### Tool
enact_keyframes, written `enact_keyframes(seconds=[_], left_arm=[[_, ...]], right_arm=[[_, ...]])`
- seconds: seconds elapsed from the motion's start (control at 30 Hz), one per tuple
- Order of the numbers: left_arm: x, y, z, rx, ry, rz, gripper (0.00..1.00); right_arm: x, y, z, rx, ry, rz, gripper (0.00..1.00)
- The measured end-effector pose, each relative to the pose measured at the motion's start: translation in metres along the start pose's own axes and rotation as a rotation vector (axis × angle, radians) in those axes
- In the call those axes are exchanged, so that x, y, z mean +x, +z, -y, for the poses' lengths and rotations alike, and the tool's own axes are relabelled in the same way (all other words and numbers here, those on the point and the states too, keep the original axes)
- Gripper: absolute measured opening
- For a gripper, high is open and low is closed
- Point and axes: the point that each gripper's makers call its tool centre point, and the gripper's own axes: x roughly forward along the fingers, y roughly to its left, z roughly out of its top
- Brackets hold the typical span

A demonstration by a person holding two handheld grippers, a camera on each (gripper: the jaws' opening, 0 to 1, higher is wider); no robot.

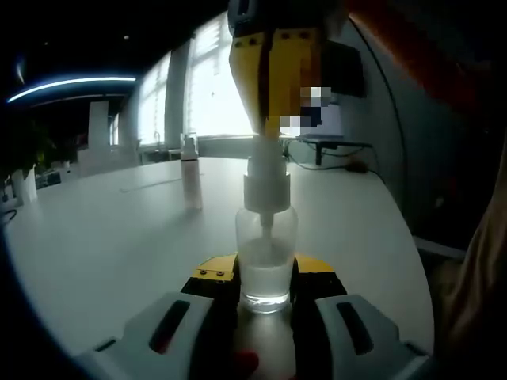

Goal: Clamp pump bottle remove cover press pump head put on cover

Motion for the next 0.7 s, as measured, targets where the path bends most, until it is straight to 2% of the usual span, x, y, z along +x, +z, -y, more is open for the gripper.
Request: enact_keyframes(seconds=[0.27,0.7], left_arm=[[0.0003,-0.0004,-0.0012,0.001,0.0,0.0,0.15],[0.0001,-0.0001,-0.0006,0.002,-0.001,0.001,0.15]], right_arm=[[-0.0031,0.0013,0.0007,-0.028,-0.015,-0.02,0.0],[-0.0034,0.0018,0.0017,-0.026,-0.014,0.0,0.0]])
